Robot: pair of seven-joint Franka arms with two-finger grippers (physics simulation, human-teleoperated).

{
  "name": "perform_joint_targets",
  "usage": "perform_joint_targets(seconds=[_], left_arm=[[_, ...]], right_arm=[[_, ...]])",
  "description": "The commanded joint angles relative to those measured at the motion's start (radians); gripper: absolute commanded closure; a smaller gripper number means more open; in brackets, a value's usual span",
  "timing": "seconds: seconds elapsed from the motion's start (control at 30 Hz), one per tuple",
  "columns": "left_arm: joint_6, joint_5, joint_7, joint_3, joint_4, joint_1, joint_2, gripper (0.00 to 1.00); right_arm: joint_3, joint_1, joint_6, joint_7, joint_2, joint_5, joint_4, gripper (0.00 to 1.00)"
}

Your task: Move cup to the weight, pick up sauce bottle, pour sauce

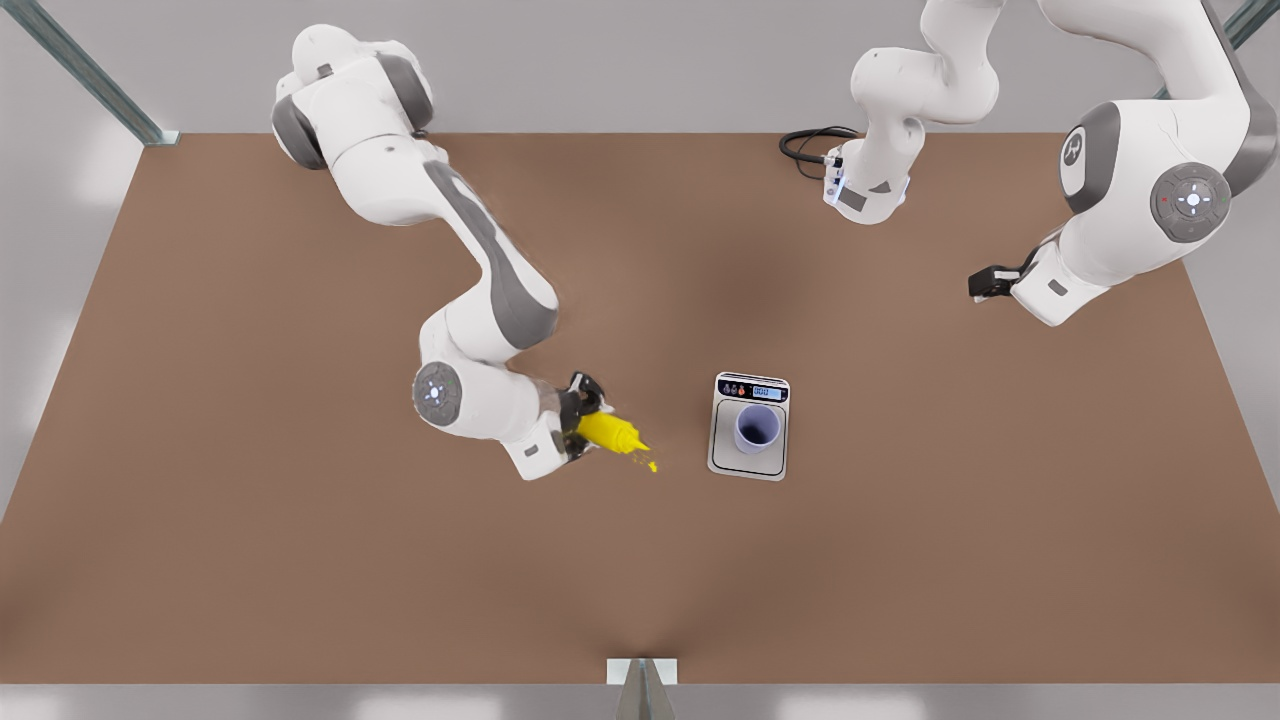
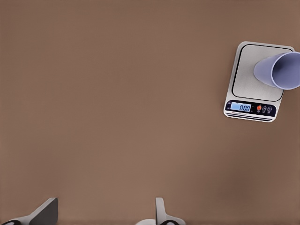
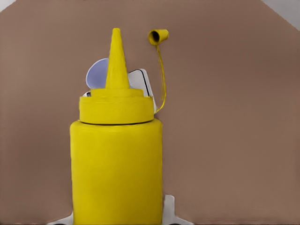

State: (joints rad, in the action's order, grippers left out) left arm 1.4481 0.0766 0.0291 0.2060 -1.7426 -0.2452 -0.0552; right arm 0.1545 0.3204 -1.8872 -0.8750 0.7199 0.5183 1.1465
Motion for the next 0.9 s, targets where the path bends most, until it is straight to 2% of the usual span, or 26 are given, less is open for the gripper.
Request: perform_joint_targets(seconds=[0.0,0.07,0.1,0.17,0.23,0.27,0.4,0.5,0.77,0.87], left_arm=[[0.000,0.000,0.000,0.000,0.000,0.000,0.000,0.00],[0.000,0.000,0.000,0.000,0.000,0.000,0.000,0.00],[0.000,0.000,0.000,0.001,0.000,0.000,0.000,0.00],[0.000,0.000,0.000,0.001,0.000,0.000,0.006,0.00],[0.000,0.000,0.000,0.000,0.000,0.000,0.006,0.00],[0.000,0.000,0.000,0.001,0.000,0.000,0.006,0.00],[0.000,0.000,0.000,0.001,0.000,0.000,0.006,0.00],[0.000,0.000,0.000,0.001,0.000,0.000,0.012,0.00],[0.000,0.000,0.000,0.001,0.000,0.000,0.015,0.00],[-0.002,0.002,-0.002,0.001,0.000,0.001,0.020,0.00]], right_arm=[[0.054,-0.059,0.005,-0.031,0.000,0.000,0.007,0.59],[0.125,-0.179,0.020,-0.130,0.001,0.000,0.035,0.59],[0.221,-0.287,0.056,-0.167,0.001,0.000,0.042,0.59],[0.318,-0.422,0.092,-0.257,0.001,0.000,0.094,0.59],[0.450,-0.610,0.096,-0.386,-0.027,0.002,0.223,0.58],[0.464,-0.653,0.100,-0.446,-0.025,0.000,0.251,0.58],[0.465,-0.871,0.152,-0.812,-0.024,0.170,0.438,0.58],[0.465,-0.957,0.194,-0.961,-0.011,0.262,0.516,0.57],[0.439,-0.949,0.221,-1.251,0.058,0.414,0.542,0.58],[0.318,-0.847,0.208,-1.434,0.079,0.417,0.532,0.58]])
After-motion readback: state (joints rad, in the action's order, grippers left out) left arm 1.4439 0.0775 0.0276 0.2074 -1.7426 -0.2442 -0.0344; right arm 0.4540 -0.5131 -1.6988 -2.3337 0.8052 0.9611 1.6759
